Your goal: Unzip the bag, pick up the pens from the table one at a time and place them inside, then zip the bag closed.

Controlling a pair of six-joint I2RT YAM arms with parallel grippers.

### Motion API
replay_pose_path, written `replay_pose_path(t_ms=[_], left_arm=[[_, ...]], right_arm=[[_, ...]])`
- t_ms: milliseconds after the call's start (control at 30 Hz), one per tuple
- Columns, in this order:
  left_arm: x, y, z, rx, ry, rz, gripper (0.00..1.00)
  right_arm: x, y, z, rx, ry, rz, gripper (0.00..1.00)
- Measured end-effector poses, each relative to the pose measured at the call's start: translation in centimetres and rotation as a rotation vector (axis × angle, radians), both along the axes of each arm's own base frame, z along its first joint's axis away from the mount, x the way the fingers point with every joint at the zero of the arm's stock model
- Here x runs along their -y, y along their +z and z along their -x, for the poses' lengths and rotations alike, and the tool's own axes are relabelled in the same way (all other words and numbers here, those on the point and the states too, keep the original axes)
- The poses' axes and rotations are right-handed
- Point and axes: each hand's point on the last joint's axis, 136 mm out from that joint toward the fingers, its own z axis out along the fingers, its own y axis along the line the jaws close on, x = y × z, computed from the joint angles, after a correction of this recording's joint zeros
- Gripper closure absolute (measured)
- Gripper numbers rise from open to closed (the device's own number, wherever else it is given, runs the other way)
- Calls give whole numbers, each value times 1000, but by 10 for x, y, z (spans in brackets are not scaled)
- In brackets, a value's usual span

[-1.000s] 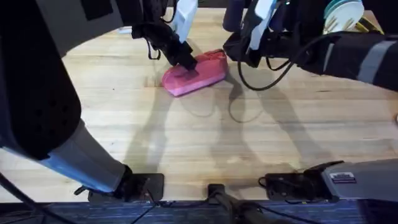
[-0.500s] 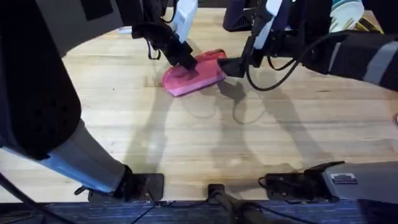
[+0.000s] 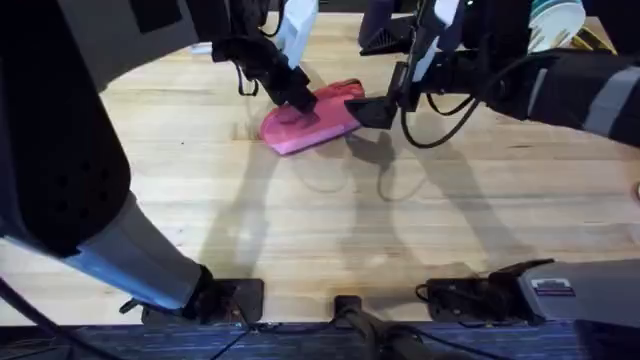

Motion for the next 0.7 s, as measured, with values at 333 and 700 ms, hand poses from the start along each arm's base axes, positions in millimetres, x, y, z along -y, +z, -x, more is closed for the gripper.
replay_pose_path(t_ms=[333,700], left_arm=[[0,0,0,0,0,0,958],[0,0,0,0,0,0,958]], right_arm=[[-1,-27,3,-85,9,14,9],[-5,-34,5,-105,17,18,108]])
